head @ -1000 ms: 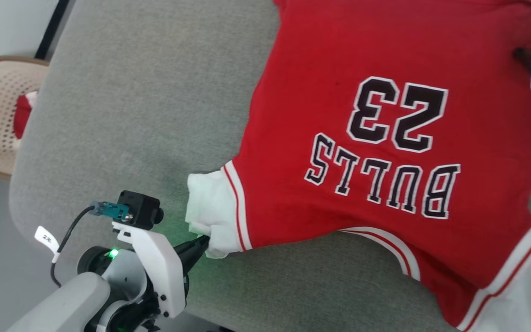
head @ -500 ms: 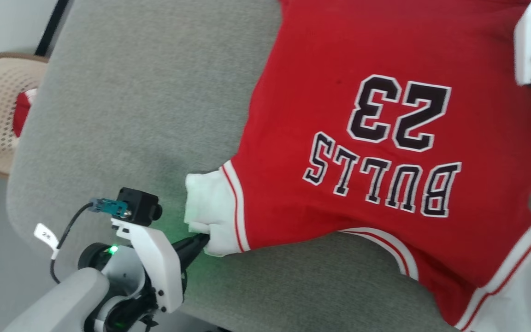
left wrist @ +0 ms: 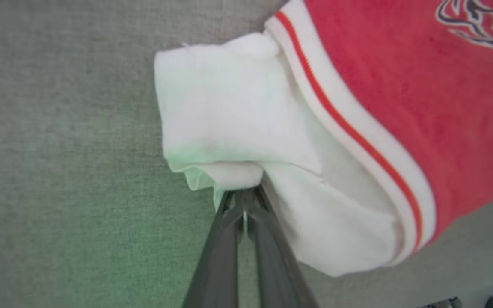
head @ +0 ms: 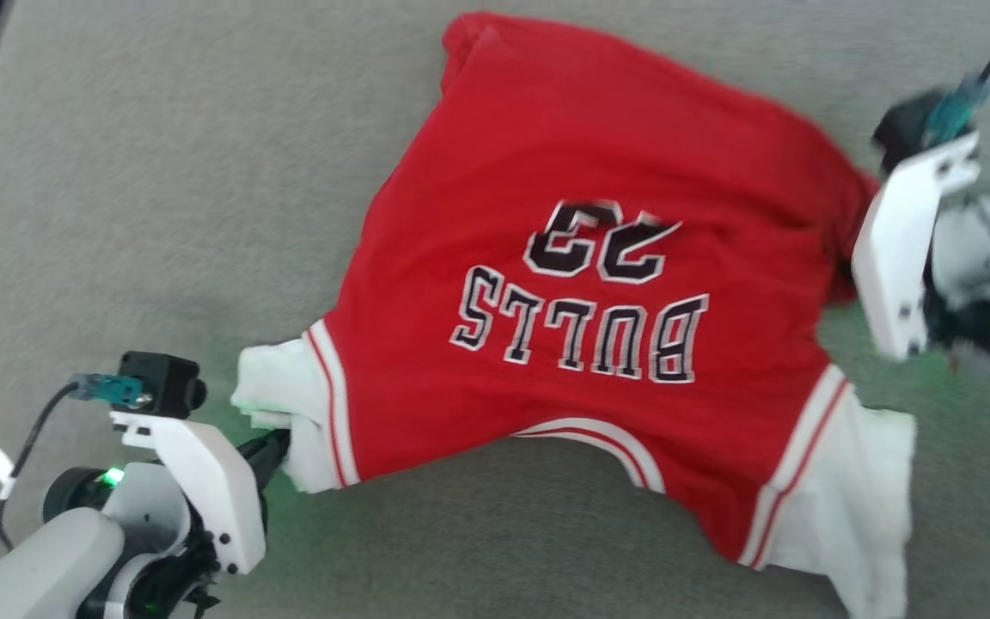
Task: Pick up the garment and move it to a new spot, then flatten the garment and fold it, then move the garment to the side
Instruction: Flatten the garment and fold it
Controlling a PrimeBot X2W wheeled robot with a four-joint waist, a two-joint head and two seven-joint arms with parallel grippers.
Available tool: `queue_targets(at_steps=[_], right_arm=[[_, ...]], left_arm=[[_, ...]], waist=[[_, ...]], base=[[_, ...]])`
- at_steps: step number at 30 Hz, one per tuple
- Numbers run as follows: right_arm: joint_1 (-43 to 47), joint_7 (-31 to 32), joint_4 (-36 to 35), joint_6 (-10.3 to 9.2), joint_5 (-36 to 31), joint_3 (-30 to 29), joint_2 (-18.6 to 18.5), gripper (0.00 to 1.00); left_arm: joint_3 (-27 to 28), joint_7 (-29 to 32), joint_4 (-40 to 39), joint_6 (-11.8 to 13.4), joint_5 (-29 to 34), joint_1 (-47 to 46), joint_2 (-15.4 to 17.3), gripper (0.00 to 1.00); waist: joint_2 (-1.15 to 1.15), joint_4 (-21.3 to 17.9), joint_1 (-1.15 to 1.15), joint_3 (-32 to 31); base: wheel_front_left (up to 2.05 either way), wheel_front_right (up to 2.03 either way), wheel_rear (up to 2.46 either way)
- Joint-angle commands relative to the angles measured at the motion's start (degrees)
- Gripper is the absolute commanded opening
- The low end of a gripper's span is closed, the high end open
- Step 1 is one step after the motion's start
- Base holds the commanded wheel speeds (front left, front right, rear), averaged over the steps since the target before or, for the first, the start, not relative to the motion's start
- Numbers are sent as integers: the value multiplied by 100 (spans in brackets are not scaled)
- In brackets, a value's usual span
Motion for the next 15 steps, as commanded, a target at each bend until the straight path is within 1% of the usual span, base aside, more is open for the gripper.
queue_targets(at_steps=[1, 5, 9, 12, 15], right_arm=[[505, 198, -283, -2, 132, -6, -24, 0], [1349, 431, -1282, -2, 260, -276, 7, 0], [2326, 511, -2103, -2, 179, -684, 233, 0], [3009, 507, -2471, -2, -3, -989, 482, 0], [3503, 338, -2479, -2, -254, -1130, 705, 0]], left_arm=[[35, 2, -70, 55, -46, 92, 37, 0], [76, 33, -223, 151, -57, 165, 187, 0], [101, 63, -329, 234, -101, 223, 257, 0], [99, 86, -388, 266, -106, 215, 284, 0], [83, 103, -407, 276, -92, 204, 285, 0]], waist=[[0, -320, 0, -197], [0, -574, 0, -308], [0, -721, 0, -405], [0, -751, 0, -432], [0, -750, 0, -446]], base=[[0, 0, 0], [0, 0, 0], [0, 0, 0], [0, 0, 0], [0, 0, 0]])
